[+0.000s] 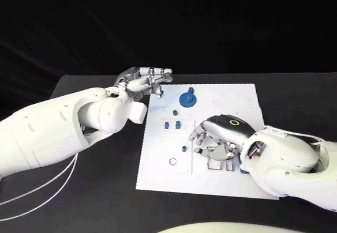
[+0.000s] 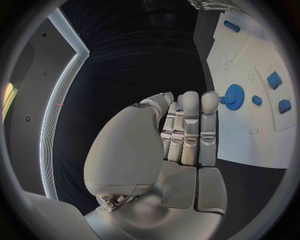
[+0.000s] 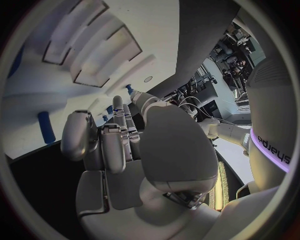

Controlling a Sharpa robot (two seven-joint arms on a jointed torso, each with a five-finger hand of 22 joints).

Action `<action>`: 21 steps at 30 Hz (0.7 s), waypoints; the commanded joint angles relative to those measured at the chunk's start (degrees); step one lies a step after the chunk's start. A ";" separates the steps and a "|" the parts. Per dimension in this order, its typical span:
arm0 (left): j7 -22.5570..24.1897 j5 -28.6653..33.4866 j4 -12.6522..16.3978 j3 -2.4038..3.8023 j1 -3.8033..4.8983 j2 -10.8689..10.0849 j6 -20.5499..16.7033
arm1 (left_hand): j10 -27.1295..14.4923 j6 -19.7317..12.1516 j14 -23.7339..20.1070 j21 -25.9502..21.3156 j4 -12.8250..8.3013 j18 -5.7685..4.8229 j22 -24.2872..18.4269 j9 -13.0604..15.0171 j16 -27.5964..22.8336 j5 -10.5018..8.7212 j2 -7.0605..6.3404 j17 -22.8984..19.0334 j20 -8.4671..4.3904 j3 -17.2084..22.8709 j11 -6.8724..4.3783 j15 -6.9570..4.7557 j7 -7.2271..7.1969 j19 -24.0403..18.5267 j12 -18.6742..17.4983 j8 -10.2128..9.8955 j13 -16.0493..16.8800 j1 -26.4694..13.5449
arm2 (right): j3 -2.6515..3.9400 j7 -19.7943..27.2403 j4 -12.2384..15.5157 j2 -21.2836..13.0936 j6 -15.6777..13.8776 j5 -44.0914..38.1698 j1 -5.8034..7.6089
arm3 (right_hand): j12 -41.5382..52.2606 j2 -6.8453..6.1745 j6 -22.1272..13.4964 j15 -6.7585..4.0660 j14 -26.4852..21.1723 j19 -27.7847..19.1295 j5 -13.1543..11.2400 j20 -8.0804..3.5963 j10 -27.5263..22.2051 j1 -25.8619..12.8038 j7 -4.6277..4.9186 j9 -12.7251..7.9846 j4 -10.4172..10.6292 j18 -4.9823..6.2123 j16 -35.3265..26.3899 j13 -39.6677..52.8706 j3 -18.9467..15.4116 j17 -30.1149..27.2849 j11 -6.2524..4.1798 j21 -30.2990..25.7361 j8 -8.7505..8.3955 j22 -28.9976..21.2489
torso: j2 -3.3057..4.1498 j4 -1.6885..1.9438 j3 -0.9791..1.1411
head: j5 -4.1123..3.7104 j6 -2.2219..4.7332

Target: Assemble the parts on the task board

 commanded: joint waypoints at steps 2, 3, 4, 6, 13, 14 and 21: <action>0.09 0.09 0.03 -0.01 0.05 0.02 1.06 | -0.52 -0.20 -0.37 -0.43 -0.16 1.10 -0.20 -0.11 -0.32 -0.07 0.19 -0.11 0.17 -0.21 -0.06 0.13 0.15 -0.38 0.23 -0.25 -0.06 -0.22 | 0.36 -1.52 1.78 -2.87 1.89 0.86 2.07 | 0.13 -0.67 0.41 0.40 3.27 -0.10 -0.54 0.50 -0.88 -0.81 -0.34 0.00 -0.03 -0.14 0.11 -0.16 -0.88 2.12 -0.17 -0.66 0.30 3.57 | -0.02 -0.10 0.01 | -1.48 0.76; 0.08 0.09 0.00 -0.03 0.05 0.03 1.09 | -0.52 -0.20 -0.37 -0.44 -0.16 1.10 -0.20 -0.11 -0.33 -0.07 0.19 -0.12 0.17 -0.21 -0.06 0.13 0.15 -0.38 0.23 -0.25 -0.06 -0.22 | 0.42 -1.68 1.78 -3.60 3.20 1.47 2.96 | -0.09 -0.86 0.23 0.46 3.35 -0.14 -0.79 0.53 -1.76 -1.05 -0.45 -0.06 0.01 -0.10 0.34 -0.34 -1.34 2.47 -0.12 -0.85 0.19 3.50 | -0.02 -0.08 0.00 | -1.74 0.90; 0.06 0.09 -0.01 -0.05 0.05 0.03 1.13 | -0.52 -0.20 -0.37 -0.44 -0.16 1.10 -0.20 -0.11 -0.33 -0.07 0.19 -0.12 0.17 -0.21 -0.06 0.13 0.15 -0.38 0.23 -0.25 -0.06 -0.22 | 0.46 -1.75 1.66 -4.16 4.15 1.86 3.70 | -0.16 -0.97 0.06 0.52 3.42 -0.15 -0.80 0.57 -2.59 -1.31 -0.52 -0.12 0.06 -0.09 0.54 -0.50 -1.92 2.75 -0.07 -0.96 0.12 3.47 | -0.08 -0.11 -0.01 | -1.95 1.03; 0.00 0.09 -0.03 -0.11 0.05 0.05 1.21 | -0.52 -0.20 -0.37 -0.44 -0.16 1.10 -0.20 -0.11 -0.33 -0.07 0.19 -0.12 0.17 -0.21 -0.06 0.13 0.15 -0.38 0.23 -0.25 -0.06 -0.22 | 0.52 -1.84 1.22 -5.32 6.03 2.40 5.16 | 0.10 -1.04 -0.33 0.74 3.53 -0.07 -0.56 0.73 -4.36 -1.63 -0.34 -0.28 -0.04 -0.10 0.91 -0.82 -3.91 3.22 0.17 -1.02 0.08 3.53 | -0.16 -0.12 -0.06 | -2.32 1.34; 0.90 0.09 -0.05 -0.29 0.03 0.12 0.31 | -0.45 -0.09 -0.31 -0.31 -0.40 1.07 -0.09 -0.11 -0.38 -0.03 0.33 -0.19 0.17 -0.10 -0.13 0.09 0.08 -0.18 0.40 -0.17 -0.02 0.04 | 0.57 -1.17 -1.06 -7.61 9.45 2.62 7.67 | 1.36 0.01 -1.69 1.06 3.31 -0.50 -0.19 1.11 -8.06 -0.41 -1.03 -0.75 0.12 0.16 0.76 -1.60 -12.43 2.67 0.65 -2.59 0.09 3.06 | -0.30 -0.16 -0.02 | -2.78 1.65; 1.07 0.09 -0.08 -0.30 0.03 0.12 0.15 | -0.45 -0.07 -0.30 -0.30 -0.45 1.07 -0.08 -0.11 -0.39 -0.03 0.35 -0.20 0.16 -0.07 -0.15 0.08 0.07 -0.16 0.43 -0.16 -0.02 0.10 | 0.56 -0.96 -1.38 -7.70 9.82 2.66 7.79 | 1.55 0.37 -1.84 1.14 3.30 -0.51 -0.84 1.14 -8.44 -0.20 -1.18 -0.80 0.38 0.18 0.76 -1.72 -13.53 2.64 0.68 -2.73 0.08 3.03 | -0.32 -0.18 0.01 | -2.77 1.58; 1.53 0.09 -0.08 -0.45 0.01 0.11 -0.06 | -0.45 -0.07 -0.30 -0.30 -0.45 1.07 -0.08 -0.11 -0.39 -0.03 0.35 -0.20 0.16 -0.07 -0.15 0.08 0.07 -0.16 0.43 -0.16 -0.02 0.10 | 0.38 -0.09 -3.03 -7.59 11.48 2.29 7.96 | 2.61 1.43 -2.15 1.26 3.29 -0.58 -1.91 1.29 -9.55 1.67 -1.52 -0.94 1.15 0.28 0.83 -2.18 -17.12 2.62 0.85 -3.46 0.09 2.82 | -0.30 -0.18 -0.10 | -3.03 1.62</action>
